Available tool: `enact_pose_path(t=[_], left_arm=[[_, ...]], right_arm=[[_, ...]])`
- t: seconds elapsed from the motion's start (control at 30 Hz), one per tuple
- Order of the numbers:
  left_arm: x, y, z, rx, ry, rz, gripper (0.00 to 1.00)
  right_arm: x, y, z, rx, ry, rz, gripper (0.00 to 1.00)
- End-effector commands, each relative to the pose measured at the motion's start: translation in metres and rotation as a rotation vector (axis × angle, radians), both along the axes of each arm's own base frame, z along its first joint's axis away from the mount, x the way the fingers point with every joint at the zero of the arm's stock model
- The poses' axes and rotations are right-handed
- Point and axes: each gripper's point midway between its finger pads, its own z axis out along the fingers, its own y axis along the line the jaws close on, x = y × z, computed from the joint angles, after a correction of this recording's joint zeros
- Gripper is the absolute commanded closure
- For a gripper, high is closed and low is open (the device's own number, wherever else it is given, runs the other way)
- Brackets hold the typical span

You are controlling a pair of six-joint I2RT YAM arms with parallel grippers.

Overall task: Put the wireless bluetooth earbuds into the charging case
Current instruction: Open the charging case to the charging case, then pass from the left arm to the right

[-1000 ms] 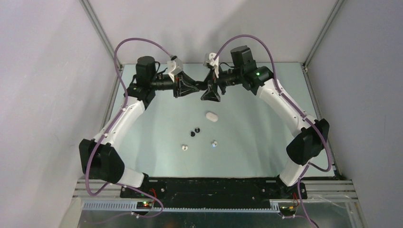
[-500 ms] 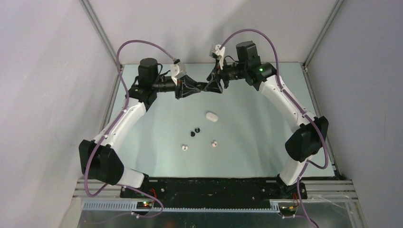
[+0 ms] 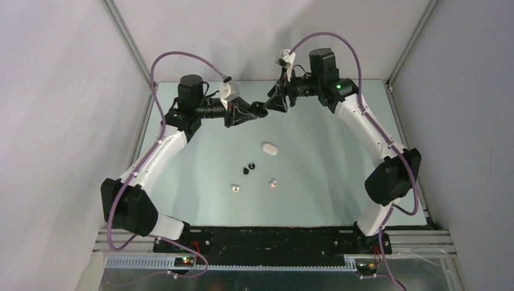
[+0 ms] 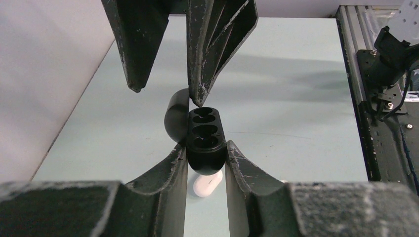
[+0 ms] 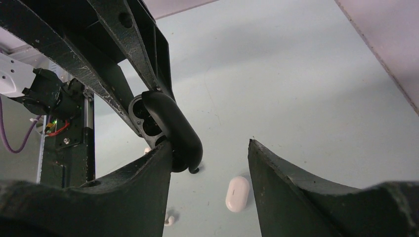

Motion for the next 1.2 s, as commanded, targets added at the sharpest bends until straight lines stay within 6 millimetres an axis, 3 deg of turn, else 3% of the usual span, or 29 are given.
enact_pose_path(t=[0.0, 0.6, 0.77, 0.87, 0.9, 1.0, 1.17], left_arm=[[-0.011, -0.002, 0.020, -0.024, -0.024, -0.025, 1.00], [-0.003, -0.007, 0.036, -0.078, 0.054, -0.024, 1.00], [0.001, -0.007, 0.033, -0.074, 0.060, -0.008, 1.00], [0.013, -0.004, 0.025, -0.063, 0.090, 0.067, 1.00], [0.016, -0.004, 0.021, -0.059, 0.102, 0.083, 0.98], [0.030, 0.001, 0.007, -0.046, 0.160, 0.178, 0.66], [0.036, 0.004, 0.004, -0.059, 0.224, 0.249, 0.40]], right_arm=[[0.002, 0.001, 0.020, 0.038, -0.058, 0.009, 0.40], [-0.002, -0.003, 0.006, 0.008, -0.060, 0.030, 0.51], [-0.003, -0.003, 0.008, 0.016, -0.062, 0.043, 0.75], [-0.003, -0.003, 0.011, 0.010, -0.089, 0.043, 0.93], [-0.002, -0.004, 0.012, -0.006, -0.125, 0.033, 0.97], [0.000, -0.003, 0.014, -0.071, -0.239, 0.008, 1.00], [0.001, -0.002, 0.014, -0.220, -0.496, -0.014, 1.00]])
